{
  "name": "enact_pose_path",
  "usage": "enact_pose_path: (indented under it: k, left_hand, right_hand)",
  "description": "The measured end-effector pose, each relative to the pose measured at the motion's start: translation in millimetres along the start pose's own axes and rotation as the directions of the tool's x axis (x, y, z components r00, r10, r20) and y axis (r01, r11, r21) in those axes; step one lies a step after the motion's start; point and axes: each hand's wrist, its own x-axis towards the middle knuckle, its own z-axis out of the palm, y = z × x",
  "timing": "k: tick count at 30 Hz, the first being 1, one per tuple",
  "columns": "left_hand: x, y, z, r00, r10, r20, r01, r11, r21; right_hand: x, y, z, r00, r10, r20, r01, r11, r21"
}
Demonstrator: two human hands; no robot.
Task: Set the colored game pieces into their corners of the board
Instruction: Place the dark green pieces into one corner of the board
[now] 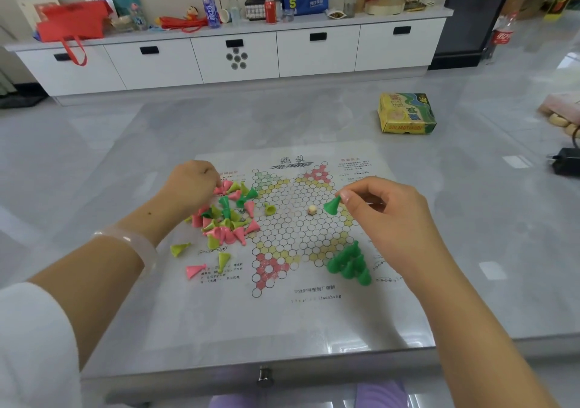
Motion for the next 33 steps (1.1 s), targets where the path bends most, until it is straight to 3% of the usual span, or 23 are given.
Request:
enact_pose_path:
  k: [4, 8, 11, 14, 20, 24, 26, 28, 31, 33]
  left_hand:
    - [-0.7, -3.9, 6.1, 0.991, 0.054, 0.121, -0.088, 0.951, 0.298]
    - [9.3, -7.0, 17.6, 0.976, 0.103, 0.191, -0.202, 0.749, 0.631]
    - [15.8, -8.9, 19.8, 0.965, 0.1, 0.243, -0.248, 0.653, 0.716]
    - [16.8, -7.9, 18.8, 0.955, 0.111, 0.275, -0.275, 0.674, 0.686]
    - [3.3, -6.1, 7.3, 0.982, 0.16, 0.101, -0.185, 0.928, 0.323]
    - [-22.4, 10.0, -3.0, 0.996, 0.025, -0.085, -0.036, 0.992, -0.123]
    - [-44.0, 14.5, -1.9, 0.99, -0.093, -0.106, 0.041, 0.908, -0.416]
    - [-66.8, 14.8, 4.2, 0.984, -0.172, -0.042, 0.103, 0.748, -0.656]
    - [-92.2, 12.9, 16.8, 0.979, -0.183, 0.095, 0.182, 0.555, -0.812]
    - [-99.1, 13.9, 21.0, 0.979, -0.157, 0.133, 0.195, 0.492, -0.848]
  right_hand:
    - [0.5, 0.6, 0.4, 1.0, 0.004, -0.002, -0.004, 1.0, 0.0]
    - [0.9, 0.9, -0.1, 1.0, 0.006, -0.008, -0.006, 1.0, -0.001]
    - [1.5, 1.2, -0.6, 1.0, 0.005, -0.008, -0.006, 1.0, -0.008]
    - [2.3, 2.4, -1.1, 1.0, 0.003, -0.011, -0.003, 1.0, -0.017]
    - [4.2, 5.6, -6.5, 0.999, 0.012, -0.034, -0.013, 1.0, -0.023]
    - [7.4, 13.7, -16.7, 0.994, 0.072, -0.081, -0.075, 0.997, -0.03]
    - [9.1, 19.7, -19.0, 0.989, 0.137, -0.063, -0.14, 0.989, -0.049]
    - [11.0, 26.8, -16.8, 0.98, 0.195, -0.034, -0.197, 0.978, -0.067]
    - [12.5, 36.3, -10.7, 0.969, 0.248, -0.001, -0.246, 0.961, -0.125]
    - [12.6, 40.1, -7.8, 0.965, 0.262, 0.025, -0.252, 0.948, -0.196]
